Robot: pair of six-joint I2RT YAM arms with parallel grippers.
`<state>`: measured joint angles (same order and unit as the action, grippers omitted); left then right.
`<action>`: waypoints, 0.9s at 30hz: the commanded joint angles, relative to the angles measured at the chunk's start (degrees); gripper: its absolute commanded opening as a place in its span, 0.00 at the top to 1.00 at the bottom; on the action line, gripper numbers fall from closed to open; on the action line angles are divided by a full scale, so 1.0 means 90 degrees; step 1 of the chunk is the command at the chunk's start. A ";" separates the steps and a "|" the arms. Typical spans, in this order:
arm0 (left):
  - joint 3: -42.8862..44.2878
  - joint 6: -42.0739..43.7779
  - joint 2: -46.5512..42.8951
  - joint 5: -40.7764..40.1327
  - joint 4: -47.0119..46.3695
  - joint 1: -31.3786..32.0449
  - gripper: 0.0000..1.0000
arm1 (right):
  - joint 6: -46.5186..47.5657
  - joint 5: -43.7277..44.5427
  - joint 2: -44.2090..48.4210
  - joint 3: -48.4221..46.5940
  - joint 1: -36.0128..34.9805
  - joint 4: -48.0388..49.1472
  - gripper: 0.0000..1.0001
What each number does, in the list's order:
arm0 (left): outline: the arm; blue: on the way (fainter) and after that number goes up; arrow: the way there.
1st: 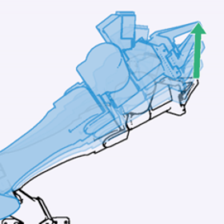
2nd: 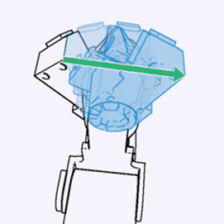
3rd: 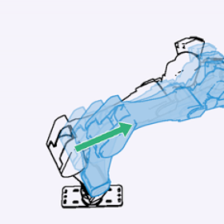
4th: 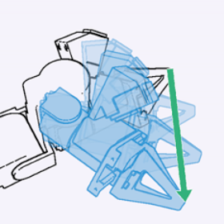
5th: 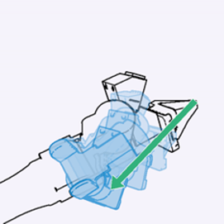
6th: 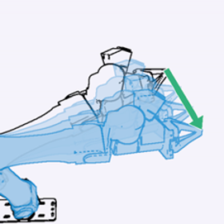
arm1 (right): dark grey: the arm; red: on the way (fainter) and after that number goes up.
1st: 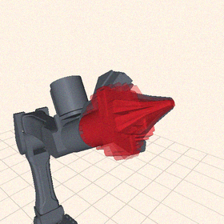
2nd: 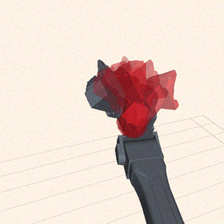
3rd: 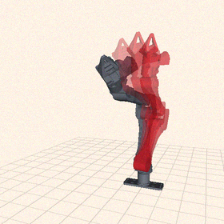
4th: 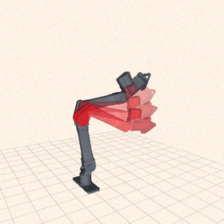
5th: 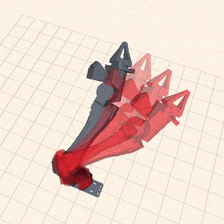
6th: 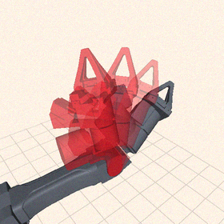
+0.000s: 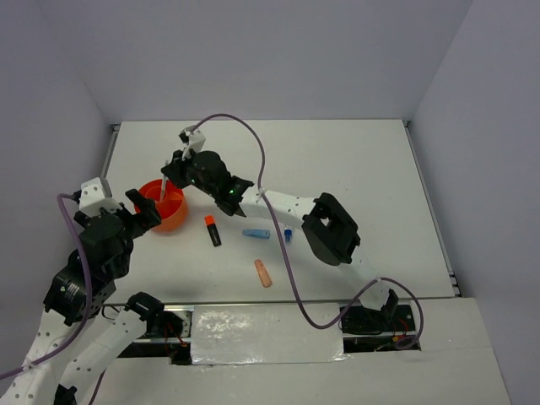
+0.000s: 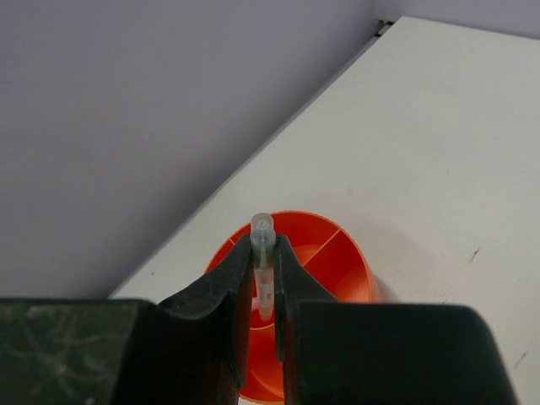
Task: Sort the stationery into containers
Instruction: Place the pen in the storage box, then pick up the pen from the center of the board.
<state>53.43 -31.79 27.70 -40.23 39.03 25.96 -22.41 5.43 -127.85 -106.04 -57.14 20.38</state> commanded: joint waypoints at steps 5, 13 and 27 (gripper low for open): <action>-0.0067 0.0290 0.0096 0.0671 -0.0430 -0.0267 0.01 | 0.0322 -0.0417 -0.0306 -0.0699 -0.0067 -0.0468 0.99; -0.0097 0.0368 0.0184 0.0866 -0.0469 -0.0306 0.01 | 0.0420 -0.0916 0.0016 -0.0220 -0.0135 -0.0234 0.23; -0.0408 -0.0635 0.1713 0.2379 -0.0234 -0.0180 0.01 | -0.0615 0.1023 0.4145 0.4707 0.0588 0.0093 0.11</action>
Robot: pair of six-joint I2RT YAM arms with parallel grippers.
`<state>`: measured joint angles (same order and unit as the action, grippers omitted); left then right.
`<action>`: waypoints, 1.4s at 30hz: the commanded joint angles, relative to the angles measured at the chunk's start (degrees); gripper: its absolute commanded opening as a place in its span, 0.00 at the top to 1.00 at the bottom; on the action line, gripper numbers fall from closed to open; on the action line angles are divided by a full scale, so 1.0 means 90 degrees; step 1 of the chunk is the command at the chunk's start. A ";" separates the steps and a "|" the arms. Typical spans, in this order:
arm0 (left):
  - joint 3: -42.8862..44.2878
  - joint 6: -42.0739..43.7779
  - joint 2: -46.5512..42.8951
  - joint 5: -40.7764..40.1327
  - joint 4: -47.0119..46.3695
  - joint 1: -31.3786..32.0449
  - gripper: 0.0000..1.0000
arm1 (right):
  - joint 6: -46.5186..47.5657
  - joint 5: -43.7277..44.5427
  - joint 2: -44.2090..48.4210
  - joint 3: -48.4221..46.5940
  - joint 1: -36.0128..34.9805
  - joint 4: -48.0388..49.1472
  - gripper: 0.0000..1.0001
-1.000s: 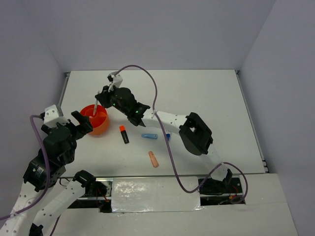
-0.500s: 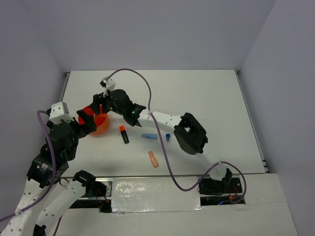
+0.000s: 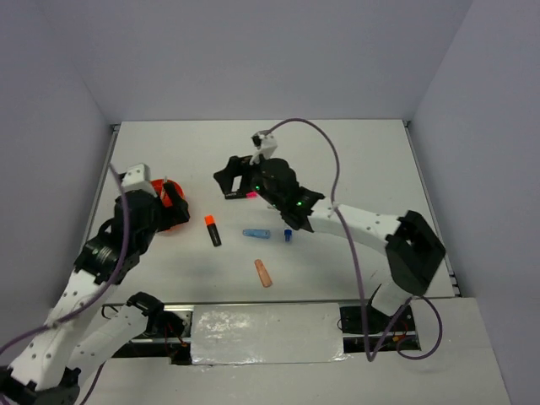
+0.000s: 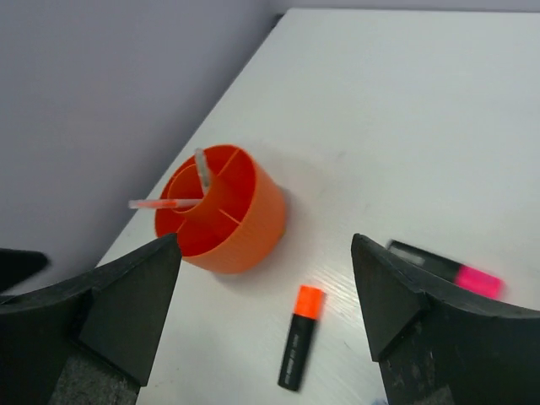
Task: Sort the stationery into containers
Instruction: Pick up the pen from the center of the board.
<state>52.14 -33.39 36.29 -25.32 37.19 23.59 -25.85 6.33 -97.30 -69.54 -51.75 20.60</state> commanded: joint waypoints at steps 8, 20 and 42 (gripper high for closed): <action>-0.0851 -0.1816 0.2731 0.0391 -0.0772 0.0962 0.01 | -0.0809 0.1660 0.2820 0.2527 -0.0012 -0.1819 0.10; 0.0094 -0.2042 0.5233 0.0284 -0.1262 0.0816 0.04 | -0.1064 0.1211 0.4463 0.4249 -0.0022 -0.1673 0.10; 0.0789 -0.2082 0.7012 -0.0155 -0.1417 0.0474 0.30 | -0.0878 0.0811 0.4443 0.4689 -0.0022 -0.1263 0.10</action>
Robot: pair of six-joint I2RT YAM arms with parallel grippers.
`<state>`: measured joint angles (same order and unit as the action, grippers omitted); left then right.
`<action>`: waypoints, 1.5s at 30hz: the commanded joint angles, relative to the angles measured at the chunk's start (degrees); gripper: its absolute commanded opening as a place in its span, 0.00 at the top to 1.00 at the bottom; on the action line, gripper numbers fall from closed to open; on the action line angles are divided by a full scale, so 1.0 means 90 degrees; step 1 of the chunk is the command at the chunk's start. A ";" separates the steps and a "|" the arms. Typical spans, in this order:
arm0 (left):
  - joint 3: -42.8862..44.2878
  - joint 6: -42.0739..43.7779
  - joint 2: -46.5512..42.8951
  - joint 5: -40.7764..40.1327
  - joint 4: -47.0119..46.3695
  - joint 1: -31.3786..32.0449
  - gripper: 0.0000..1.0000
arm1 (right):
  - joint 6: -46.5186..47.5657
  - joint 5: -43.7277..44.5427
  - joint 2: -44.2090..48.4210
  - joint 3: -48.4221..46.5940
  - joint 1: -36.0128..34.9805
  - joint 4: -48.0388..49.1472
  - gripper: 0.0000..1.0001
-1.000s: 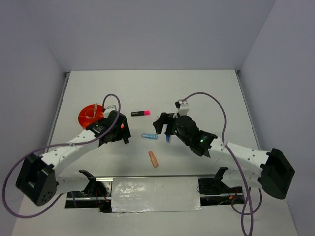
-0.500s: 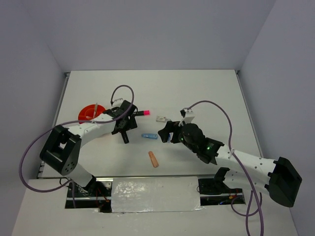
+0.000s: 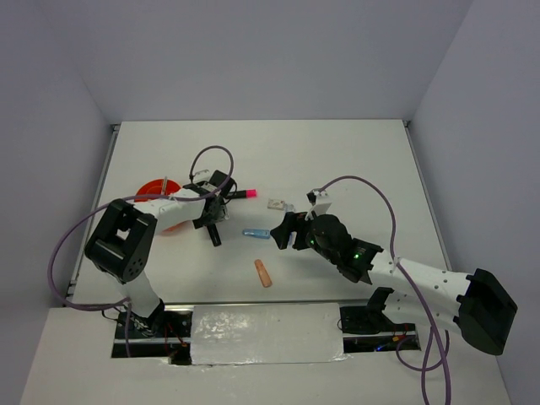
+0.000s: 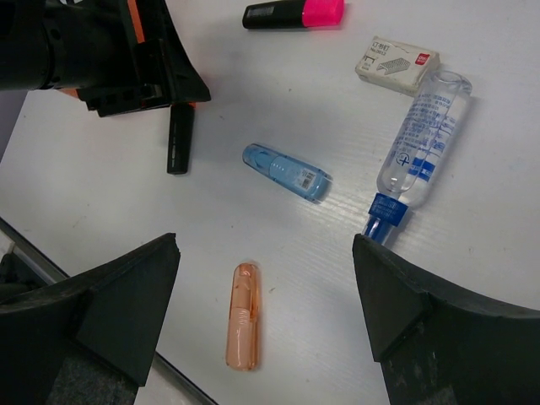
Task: Sort the stationery into containers
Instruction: Pick up the pen from the center of the board, then place the pen in the storage box.
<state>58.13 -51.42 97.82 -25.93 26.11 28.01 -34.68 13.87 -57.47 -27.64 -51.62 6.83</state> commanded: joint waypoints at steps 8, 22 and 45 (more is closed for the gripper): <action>-0.0169 -0.0068 0.0206 0.0186 -0.0411 -0.0065 0.67 | 0.0181 0.0080 0.0116 0.0024 -0.0036 0.0149 0.10; 0.0230 0.1883 -0.2674 0.0168 -0.0616 -0.0085 1.00 | 0.0249 0.0149 0.0282 0.0073 -0.0017 0.0149 0.10; -0.0267 0.4220 -0.4843 0.1018 -0.3458 -0.0495 1.00 | 0.1674 -0.3152 -0.0147 -0.0620 0.0002 0.2170 0.11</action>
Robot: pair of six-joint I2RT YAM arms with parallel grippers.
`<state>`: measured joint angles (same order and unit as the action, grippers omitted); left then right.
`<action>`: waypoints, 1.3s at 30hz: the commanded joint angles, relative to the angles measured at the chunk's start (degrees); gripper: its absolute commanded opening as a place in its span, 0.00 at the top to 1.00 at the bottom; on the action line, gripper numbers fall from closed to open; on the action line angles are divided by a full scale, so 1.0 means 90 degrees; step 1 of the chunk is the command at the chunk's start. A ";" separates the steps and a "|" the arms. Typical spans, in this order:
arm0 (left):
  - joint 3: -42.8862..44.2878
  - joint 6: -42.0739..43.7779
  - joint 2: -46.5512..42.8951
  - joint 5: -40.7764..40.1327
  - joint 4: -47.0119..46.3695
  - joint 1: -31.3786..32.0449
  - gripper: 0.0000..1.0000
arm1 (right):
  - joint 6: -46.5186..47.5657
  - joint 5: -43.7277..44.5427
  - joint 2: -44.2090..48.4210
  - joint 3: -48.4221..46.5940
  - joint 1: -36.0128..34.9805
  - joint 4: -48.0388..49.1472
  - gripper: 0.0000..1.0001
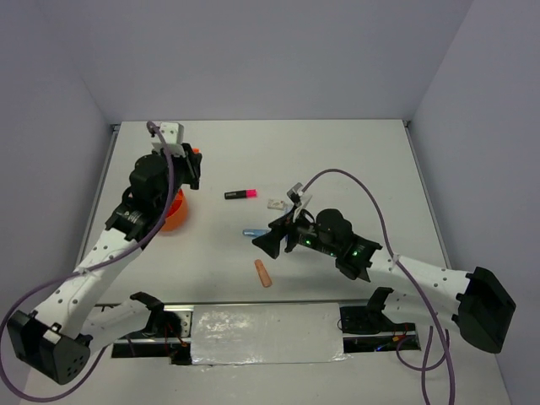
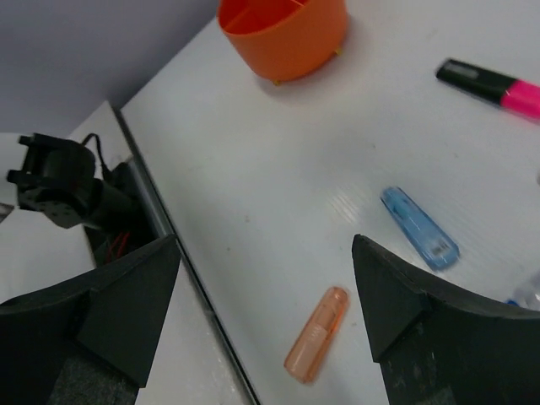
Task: Sort the stationery into containers
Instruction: Place the pen in the storage box.
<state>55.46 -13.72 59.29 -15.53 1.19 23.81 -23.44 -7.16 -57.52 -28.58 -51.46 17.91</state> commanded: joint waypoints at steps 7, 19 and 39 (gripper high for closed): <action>-0.0107 -0.0780 -0.0893 0.1051 0.0024 -0.0019 1.00 | 0.0768 -0.0310 -0.1273 -0.2028 -0.0365 0.0795 0.13; -0.0410 -0.0528 -0.1685 0.0770 -0.0298 -0.0019 1.00 | 0.0720 0.0619 -0.1199 -0.1758 -0.0561 0.1212 0.15; -0.1368 0.1905 0.1272 0.2252 -0.3619 -0.1698 1.00 | 0.0778 0.0874 0.0541 -0.0038 -0.0561 0.0949 0.15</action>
<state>40.93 1.80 68.36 0.05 -23.73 11.66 -17.06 0.23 -54.24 -29.63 -56.12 25.02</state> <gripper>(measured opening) 0.405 0.851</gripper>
